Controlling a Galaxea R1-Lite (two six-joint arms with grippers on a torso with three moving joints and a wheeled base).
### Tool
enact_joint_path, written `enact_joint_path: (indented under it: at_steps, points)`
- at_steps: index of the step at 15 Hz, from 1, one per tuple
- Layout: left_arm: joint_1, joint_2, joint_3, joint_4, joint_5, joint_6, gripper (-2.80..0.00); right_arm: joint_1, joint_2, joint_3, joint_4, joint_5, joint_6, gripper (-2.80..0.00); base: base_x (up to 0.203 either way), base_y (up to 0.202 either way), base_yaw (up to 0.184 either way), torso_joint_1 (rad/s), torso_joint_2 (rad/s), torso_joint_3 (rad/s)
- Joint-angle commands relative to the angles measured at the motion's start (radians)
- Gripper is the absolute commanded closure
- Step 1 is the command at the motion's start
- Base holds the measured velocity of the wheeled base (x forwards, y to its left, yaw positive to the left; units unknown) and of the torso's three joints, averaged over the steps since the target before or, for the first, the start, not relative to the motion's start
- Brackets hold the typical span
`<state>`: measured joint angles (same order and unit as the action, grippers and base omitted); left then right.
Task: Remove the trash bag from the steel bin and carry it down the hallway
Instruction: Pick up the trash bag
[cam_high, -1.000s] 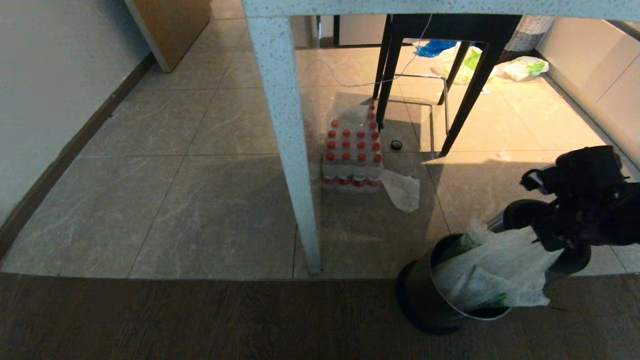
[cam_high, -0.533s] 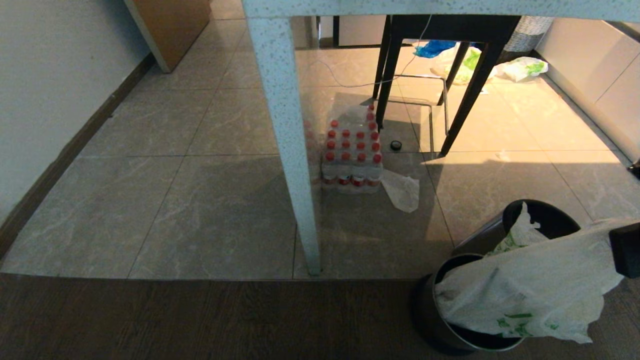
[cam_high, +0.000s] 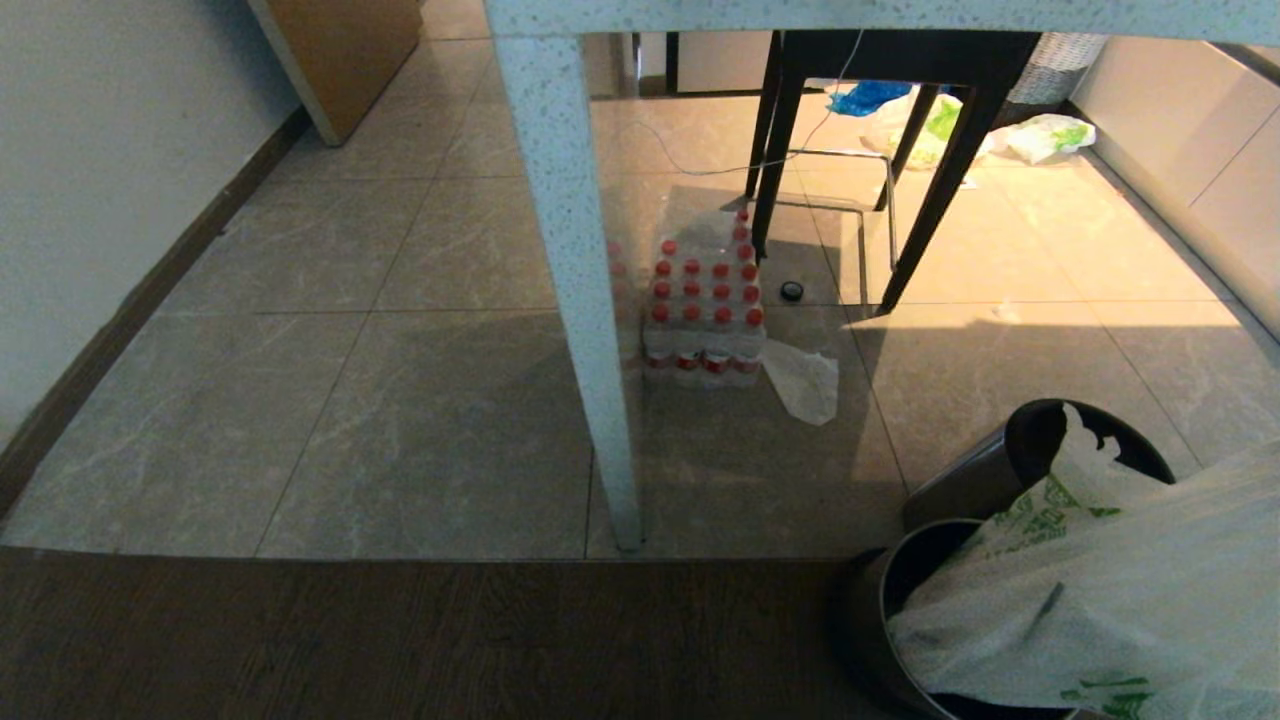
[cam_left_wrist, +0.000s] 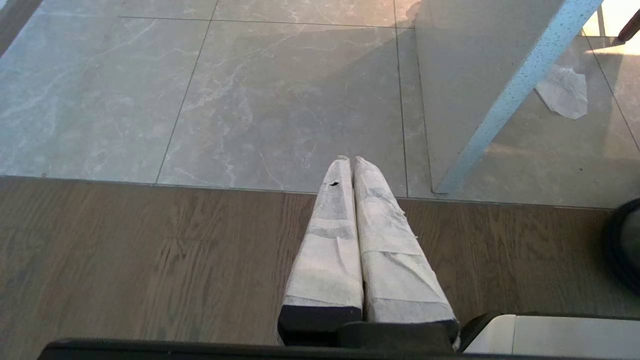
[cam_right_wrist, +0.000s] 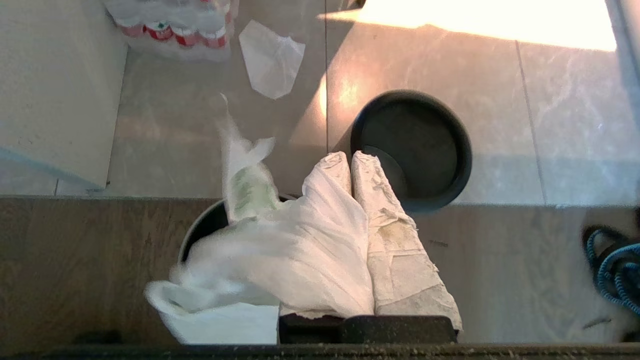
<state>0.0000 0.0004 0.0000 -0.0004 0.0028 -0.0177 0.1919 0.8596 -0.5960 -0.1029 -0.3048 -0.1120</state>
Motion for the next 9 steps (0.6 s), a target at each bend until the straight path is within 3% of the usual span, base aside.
enact_joint_path:
  at_steps: [1, 3, 7, 9]
  points:
    - [0.0, -0.002, 0.0, 0.0, 0.0, -0.001, 0.0, -0.002, -0.007, 0.011, -0.048, -0.008, 0.019, 0.0, 0.0, 0.0, 0.0, 0.0, 0.0, 0.0]
    - [0.0, -0.002, 0.0, -0.001, 0.0, -0.001, 0.0, -0.003, 0.004, 0.032, -0.095, -0.006, 0.078, 0.0, 0.0, 0.0, 0.0, 0.0, 0.0, 0.0]
    - [0.0, -0.001, 0.0, -0.001, 0.0, -0.001, 0.0, -0.034, -0.101, 0.062, -0.118, 0.032, 0.078, 0.0, 0.0, 0.0, 0.0, 0.0, 0.0, 0.0]
    - [0.0, -0.002, 0.0, -0.001, 0.0, -0.001, 0.0, -0.046, -0.011, -0.034, -0.136, 0.03, 0.079, 0.0, 0.0, 0.0, 0.0, 0.0, 0.0, 0.0]
